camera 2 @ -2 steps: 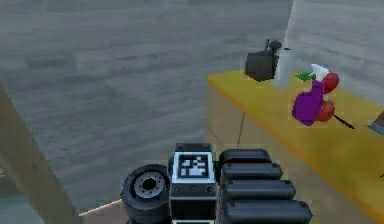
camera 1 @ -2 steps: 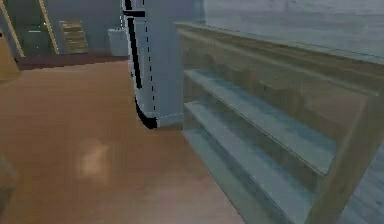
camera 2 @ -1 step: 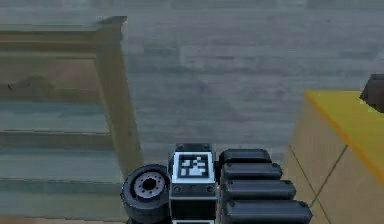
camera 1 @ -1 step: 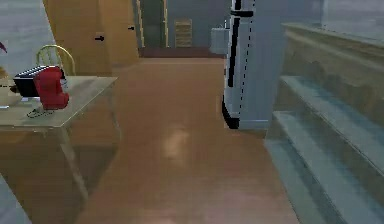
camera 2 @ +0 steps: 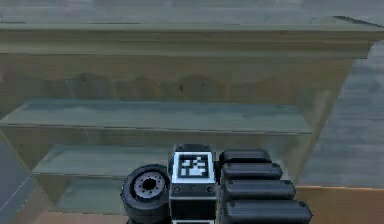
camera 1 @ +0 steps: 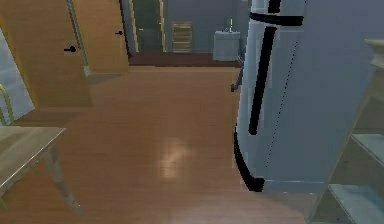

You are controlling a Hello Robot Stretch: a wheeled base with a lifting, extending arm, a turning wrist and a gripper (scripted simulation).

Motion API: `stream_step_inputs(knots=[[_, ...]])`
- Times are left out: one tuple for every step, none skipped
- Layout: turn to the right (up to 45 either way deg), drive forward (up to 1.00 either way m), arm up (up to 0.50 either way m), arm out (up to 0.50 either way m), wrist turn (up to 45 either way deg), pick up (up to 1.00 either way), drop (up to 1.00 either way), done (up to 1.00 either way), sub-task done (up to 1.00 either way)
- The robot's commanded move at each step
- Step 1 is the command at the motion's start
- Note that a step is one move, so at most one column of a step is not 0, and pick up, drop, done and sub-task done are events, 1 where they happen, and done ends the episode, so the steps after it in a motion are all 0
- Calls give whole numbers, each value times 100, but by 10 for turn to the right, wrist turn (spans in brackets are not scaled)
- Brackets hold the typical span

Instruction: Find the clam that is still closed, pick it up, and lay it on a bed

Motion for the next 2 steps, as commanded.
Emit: stream_step_inputs(knots=[[0,100,0,0,0,0,0,0,0],[-90,0,0,0,0,0,0,0,0]])
